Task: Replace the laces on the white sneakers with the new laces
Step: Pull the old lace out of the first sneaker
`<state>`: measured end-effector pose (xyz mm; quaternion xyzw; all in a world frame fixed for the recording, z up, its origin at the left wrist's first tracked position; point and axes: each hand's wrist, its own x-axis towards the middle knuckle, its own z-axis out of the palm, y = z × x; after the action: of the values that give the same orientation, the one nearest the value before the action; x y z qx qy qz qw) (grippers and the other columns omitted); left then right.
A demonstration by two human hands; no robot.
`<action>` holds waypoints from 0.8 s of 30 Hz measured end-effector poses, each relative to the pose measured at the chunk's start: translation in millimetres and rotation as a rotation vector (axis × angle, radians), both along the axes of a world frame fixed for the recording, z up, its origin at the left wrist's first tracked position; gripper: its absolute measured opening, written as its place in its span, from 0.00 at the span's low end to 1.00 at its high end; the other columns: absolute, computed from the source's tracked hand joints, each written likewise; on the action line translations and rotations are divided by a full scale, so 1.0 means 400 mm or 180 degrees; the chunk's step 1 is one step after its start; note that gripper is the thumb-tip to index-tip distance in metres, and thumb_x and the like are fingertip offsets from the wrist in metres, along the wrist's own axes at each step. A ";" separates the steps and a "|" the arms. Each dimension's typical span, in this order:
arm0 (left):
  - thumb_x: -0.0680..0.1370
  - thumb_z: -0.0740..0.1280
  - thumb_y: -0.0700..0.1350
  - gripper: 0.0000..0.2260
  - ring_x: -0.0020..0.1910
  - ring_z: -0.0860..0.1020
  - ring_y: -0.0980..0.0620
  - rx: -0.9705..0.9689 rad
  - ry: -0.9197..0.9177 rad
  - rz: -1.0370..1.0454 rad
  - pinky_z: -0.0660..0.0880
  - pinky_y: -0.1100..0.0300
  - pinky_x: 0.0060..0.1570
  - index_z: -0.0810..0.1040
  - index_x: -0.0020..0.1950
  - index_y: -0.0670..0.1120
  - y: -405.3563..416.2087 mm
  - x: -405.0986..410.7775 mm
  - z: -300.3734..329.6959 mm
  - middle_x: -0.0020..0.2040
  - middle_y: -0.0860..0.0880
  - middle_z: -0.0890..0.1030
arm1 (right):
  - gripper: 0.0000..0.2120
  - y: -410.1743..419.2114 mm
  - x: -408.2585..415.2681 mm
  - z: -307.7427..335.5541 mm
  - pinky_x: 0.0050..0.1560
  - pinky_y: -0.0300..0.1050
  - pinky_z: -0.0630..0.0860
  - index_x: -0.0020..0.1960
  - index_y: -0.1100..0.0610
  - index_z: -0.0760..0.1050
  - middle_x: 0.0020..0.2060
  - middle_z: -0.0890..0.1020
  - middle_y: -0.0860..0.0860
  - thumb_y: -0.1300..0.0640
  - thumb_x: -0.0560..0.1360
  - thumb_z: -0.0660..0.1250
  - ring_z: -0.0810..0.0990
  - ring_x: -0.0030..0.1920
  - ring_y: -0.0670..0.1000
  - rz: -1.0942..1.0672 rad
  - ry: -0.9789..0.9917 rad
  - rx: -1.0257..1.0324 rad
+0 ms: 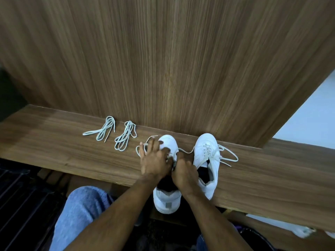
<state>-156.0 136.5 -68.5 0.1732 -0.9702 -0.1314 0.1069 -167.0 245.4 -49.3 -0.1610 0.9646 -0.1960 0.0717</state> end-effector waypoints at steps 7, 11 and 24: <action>0.78 0.59 0.49 0.14 0.74 0.59 0.48 -0.1063 -0.0453 -0.0400 0.39 0.36 0.72 0.79 0.60 0.50 -0.001 -0.011 0.026 0.63 0.51 0.75 | 0.23 -0.002 0.002 -0.002 0.53 0.54 0.74 0.72 0.56 0.61 0.58 0.79 0.58 0.58 0.78 0.58 0.77 0.59 0.62 -0.0055 -0.0069 -0.0064; 0.79 0.59 0.48 0.15 0.68 0.66 0.48 -0.1263 -0.0469 -0.0490 0.39 0.34 0.72 0.75 0.63 0.46 -0.010 -0.027 0.065 0.61 0.49 0.72 | 0.22 0.002 0.003 0.000 0.52 0.53 0.74 0.69 0.56 0.63 0.58 0.79 0.58 0.62 0.76 0.59 0.78 0.58 0.62 -0.0088 -0.0065 -0.0093; 0.79 0.61 0.50 0.09 0.63 0.70 0.46 0.0483 0.1100 0.0677 0.57 0.44 0.71 0.75 0.56 0.49 -0.108 -0.066 0.139 0.58 0.47 0.73 | 0.22 0.002 0.004 -0.005 0.50 0.52 0.75 0.70 0.56 0.63 0.57 0.79 0.58 0.64 0.76 0.58 0.78 0.58 0.62 -0.0056 0.0031 -0.0042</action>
<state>-182.4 93.3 -13.0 0.2570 -0.9010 -0.2198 0.2715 -165.3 246.1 -51.1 -0.1539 0.9650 -0.2023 0.0643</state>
